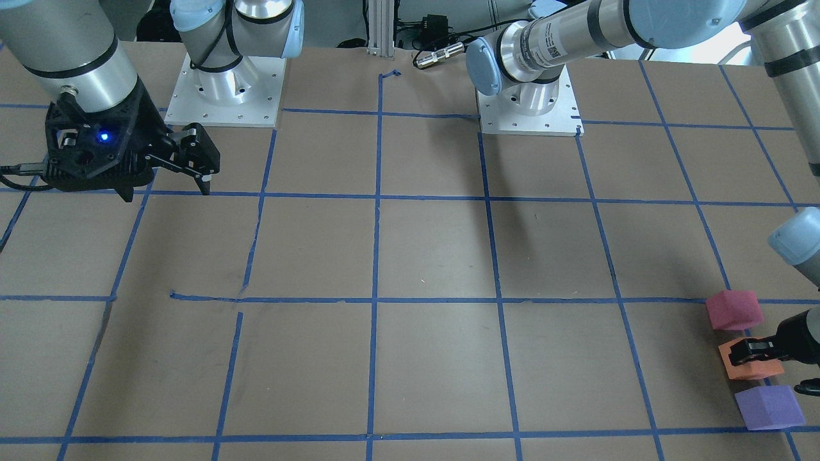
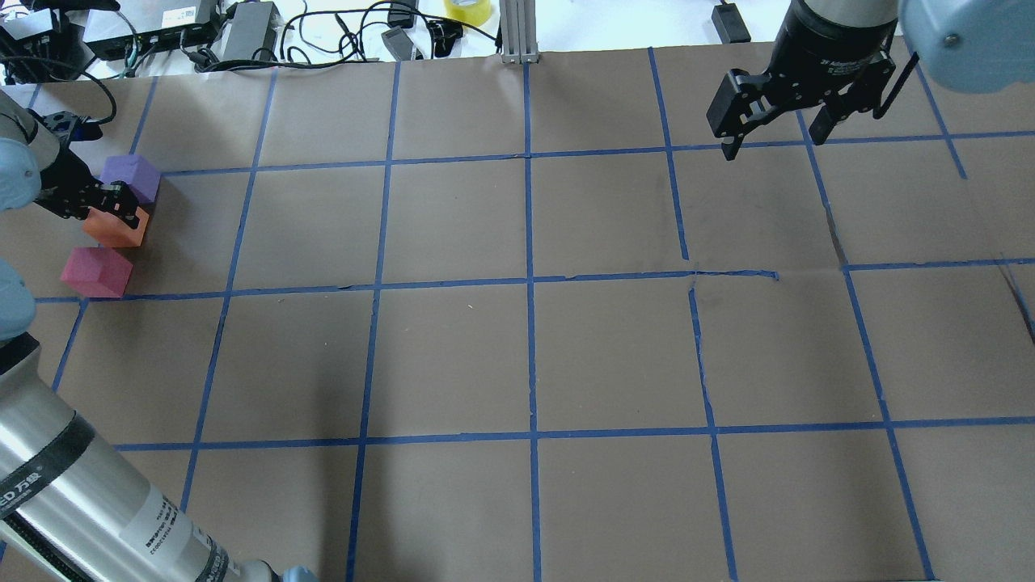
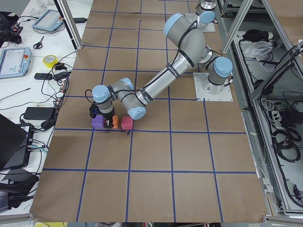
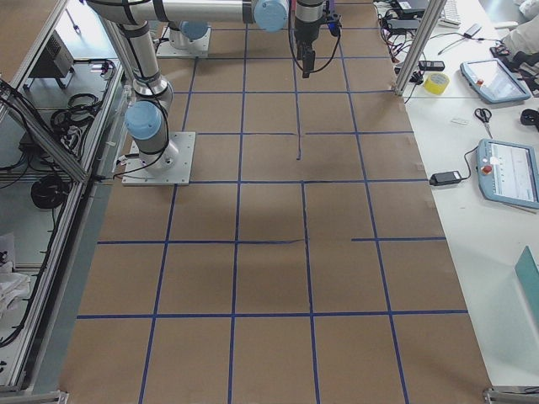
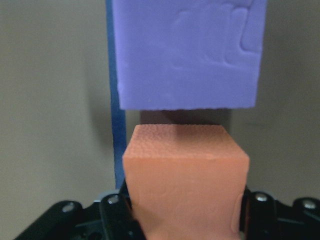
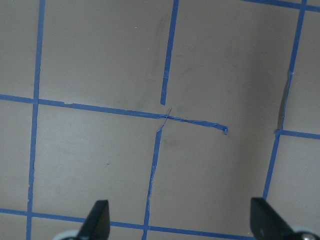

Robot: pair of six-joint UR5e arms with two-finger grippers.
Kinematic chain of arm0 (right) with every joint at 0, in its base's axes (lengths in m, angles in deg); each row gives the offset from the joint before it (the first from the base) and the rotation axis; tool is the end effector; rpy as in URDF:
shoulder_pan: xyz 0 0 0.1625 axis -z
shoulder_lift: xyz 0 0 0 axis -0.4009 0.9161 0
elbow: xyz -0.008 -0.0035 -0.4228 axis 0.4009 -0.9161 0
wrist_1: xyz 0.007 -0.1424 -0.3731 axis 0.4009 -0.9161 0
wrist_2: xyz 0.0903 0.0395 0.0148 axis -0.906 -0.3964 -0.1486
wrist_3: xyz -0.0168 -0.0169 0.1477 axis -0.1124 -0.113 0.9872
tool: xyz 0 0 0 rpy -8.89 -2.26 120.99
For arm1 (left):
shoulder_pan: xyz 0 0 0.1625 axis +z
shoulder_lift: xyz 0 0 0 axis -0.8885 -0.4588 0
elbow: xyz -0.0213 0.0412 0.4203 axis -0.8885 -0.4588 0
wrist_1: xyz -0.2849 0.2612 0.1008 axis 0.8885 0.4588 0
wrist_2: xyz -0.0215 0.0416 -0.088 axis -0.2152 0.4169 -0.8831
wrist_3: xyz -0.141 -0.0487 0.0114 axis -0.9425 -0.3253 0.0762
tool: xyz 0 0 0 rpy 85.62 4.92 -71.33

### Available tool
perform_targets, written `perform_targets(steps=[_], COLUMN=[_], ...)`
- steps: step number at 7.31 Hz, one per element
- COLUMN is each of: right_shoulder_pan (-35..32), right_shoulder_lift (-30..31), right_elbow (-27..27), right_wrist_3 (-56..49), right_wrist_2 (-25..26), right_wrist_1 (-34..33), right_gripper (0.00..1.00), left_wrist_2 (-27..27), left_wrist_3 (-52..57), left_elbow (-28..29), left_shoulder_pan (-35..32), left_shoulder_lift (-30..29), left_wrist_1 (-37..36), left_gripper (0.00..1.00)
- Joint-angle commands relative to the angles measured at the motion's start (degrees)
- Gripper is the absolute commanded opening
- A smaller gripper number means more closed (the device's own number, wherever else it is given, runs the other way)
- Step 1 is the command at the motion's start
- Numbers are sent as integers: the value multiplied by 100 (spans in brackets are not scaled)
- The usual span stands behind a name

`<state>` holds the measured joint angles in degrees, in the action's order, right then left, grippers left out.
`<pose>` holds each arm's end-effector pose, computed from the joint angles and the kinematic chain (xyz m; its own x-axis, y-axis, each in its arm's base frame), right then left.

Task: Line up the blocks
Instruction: 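Set the orange cube between the purple and pink cubes with the left gripper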

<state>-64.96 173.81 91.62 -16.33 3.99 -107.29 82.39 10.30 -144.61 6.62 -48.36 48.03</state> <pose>0.1189 -0.5186 0.4353 -0.9902 -0.1389 0.0137 -0.1391 0.9902 -0.0143 0.2931 -0.6664 0.1490 -0.9993 -0.0160 -0.0350 -0.0161 0.9999 0.0016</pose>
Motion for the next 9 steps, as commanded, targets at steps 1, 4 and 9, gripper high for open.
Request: perform_targets(steps=[1,4,9], right_shoulder_pan=[0,0,0], right_shoulder_lift=[0,-9,-9], right_elbow=[10,10,10], right_wrist_3=[-1,-10,-1], right_wrist_2=[6,6,6], right_wrist_1=[-5,3,-5], right_gripper=[100,100,100], left_wrist_2=[90,82,11], left_wrist_3=[-7,-7,-7], left_elbow=[-2,-28,-81], left_shoulder_pan=[0,0,0], left_shoulder_lift=[5,-21,-4], left_wrist_1=[-71,-89,-89], left_gripper=[0,5,91])
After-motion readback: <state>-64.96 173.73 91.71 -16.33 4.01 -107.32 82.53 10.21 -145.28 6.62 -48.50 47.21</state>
